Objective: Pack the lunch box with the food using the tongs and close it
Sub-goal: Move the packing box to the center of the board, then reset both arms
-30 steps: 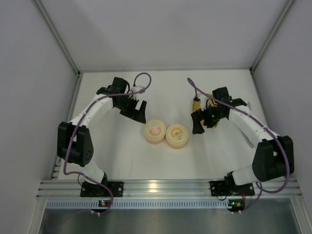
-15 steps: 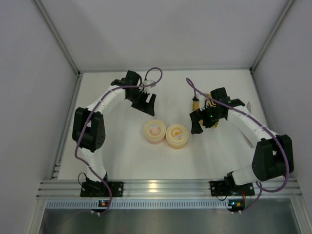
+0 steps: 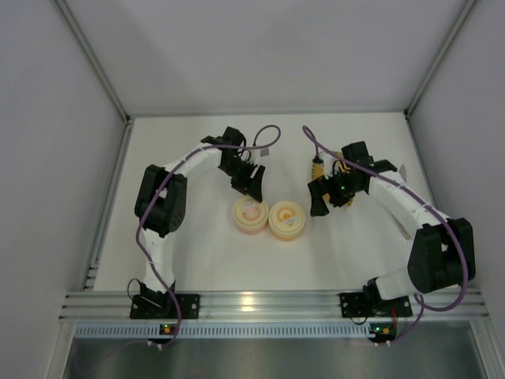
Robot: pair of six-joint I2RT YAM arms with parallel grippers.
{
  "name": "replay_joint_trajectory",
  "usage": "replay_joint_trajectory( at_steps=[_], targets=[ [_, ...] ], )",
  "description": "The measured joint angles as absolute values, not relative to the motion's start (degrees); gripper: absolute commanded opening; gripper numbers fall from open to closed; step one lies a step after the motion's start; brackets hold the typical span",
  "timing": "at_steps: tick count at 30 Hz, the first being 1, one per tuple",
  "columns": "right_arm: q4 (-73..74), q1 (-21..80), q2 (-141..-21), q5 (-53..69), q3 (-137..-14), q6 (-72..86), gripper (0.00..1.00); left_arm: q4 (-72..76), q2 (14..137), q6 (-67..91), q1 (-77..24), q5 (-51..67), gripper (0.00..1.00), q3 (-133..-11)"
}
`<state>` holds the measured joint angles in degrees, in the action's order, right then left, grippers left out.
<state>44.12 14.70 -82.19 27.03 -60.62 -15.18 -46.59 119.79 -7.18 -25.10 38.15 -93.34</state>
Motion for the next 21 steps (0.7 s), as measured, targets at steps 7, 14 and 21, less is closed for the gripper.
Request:
replay_joint_trajectory(
  at_steps=[7, 14, 21],
  targets=[
    [44.1, 14.4, -82.2, 27.1, -60.6, -15.2, 0.99, -46.5, 114.6, -9.2, -24.4, 39.7, 0.55, -84.0],
    [44.1, 14.4, -82.2, 27.5, -60.7, -14.7, 0.99, -47.3, 110.7, -9.3, -24.5, 38.2, 0.98, -79.5],
    [44.4, 13.3, -81.1, 28.6, -62.9, -13.4, 0.99, -48.5, 105.4, -8.4, -18.5, 37.8, 0.98, -84.2]
  ],
)
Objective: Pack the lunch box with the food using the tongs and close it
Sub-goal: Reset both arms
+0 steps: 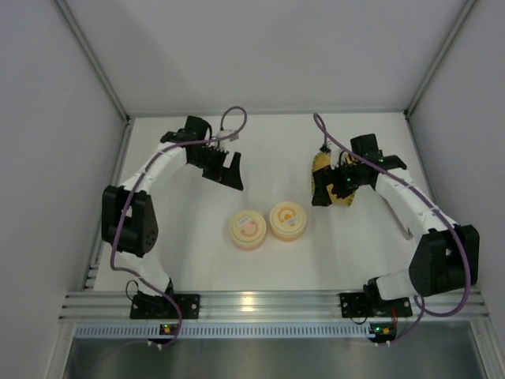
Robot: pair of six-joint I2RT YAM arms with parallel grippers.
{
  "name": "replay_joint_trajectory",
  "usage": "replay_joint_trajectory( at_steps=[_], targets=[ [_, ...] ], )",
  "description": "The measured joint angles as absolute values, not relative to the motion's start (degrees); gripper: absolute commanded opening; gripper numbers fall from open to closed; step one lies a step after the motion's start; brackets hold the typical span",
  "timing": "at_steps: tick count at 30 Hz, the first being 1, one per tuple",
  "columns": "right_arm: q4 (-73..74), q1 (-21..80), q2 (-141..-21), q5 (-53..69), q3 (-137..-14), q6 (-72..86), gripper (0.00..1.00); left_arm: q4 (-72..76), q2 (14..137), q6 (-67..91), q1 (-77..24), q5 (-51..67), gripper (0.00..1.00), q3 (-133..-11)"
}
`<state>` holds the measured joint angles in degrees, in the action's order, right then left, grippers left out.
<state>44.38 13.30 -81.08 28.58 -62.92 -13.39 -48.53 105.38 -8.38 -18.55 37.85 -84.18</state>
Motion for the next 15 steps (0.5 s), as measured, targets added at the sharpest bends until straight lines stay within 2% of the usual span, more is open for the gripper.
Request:
replay_joint_trajectory(
  at_steps=[5, 10, 15],
  targets=[
    [44.2, 6.7, -79.9, 31.5, -66.2, -12.5, 0.99, -48.3, 94.8, -8.3, -10.3, 35.4, 0.98, -85.6],
    [44.1, -3.2, -79.5, 33.6, -66.5, -11.3, 0.99, -48.4, 85.1, -8.7, -4.9, 33.1, 0.98, -82.0],
    [44.2, -7.9, -79.4, 33.8, -66.5, -11.3, 0.99, -48.6, 82.7, -9.0, -0.1, 31.5, 0.98, -78.0]
  ],
)
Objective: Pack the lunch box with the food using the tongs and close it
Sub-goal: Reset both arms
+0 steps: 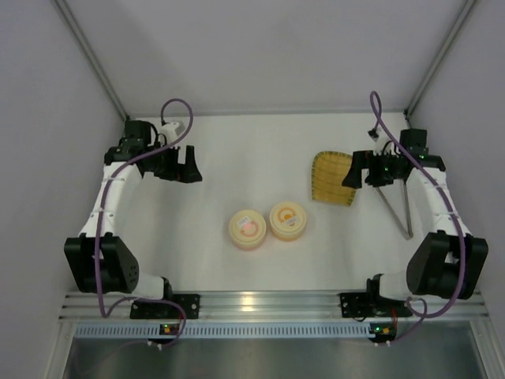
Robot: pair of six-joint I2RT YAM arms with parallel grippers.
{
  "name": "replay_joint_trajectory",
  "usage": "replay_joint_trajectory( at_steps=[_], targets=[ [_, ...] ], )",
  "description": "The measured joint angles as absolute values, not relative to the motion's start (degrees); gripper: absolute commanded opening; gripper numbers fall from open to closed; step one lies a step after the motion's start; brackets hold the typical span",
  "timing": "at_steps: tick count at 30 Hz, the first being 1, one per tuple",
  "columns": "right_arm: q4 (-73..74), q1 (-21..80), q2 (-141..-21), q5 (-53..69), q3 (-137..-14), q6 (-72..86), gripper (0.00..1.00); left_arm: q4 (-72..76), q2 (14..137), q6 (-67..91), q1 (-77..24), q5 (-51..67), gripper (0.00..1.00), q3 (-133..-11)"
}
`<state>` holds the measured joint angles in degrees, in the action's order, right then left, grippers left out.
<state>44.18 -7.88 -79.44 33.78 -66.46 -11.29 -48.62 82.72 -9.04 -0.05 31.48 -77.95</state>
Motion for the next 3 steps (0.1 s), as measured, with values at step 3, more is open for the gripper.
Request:
replay_joint_trajectory(
  at_steps=[3],
  targets=[
    [44.3, -8.1, -78.9, 33.9, -66.4, -11.3, 0.99, -48.6, 82.7, -9.1, 2.0, 30.2, 0.98, -75.8]
  ],
)
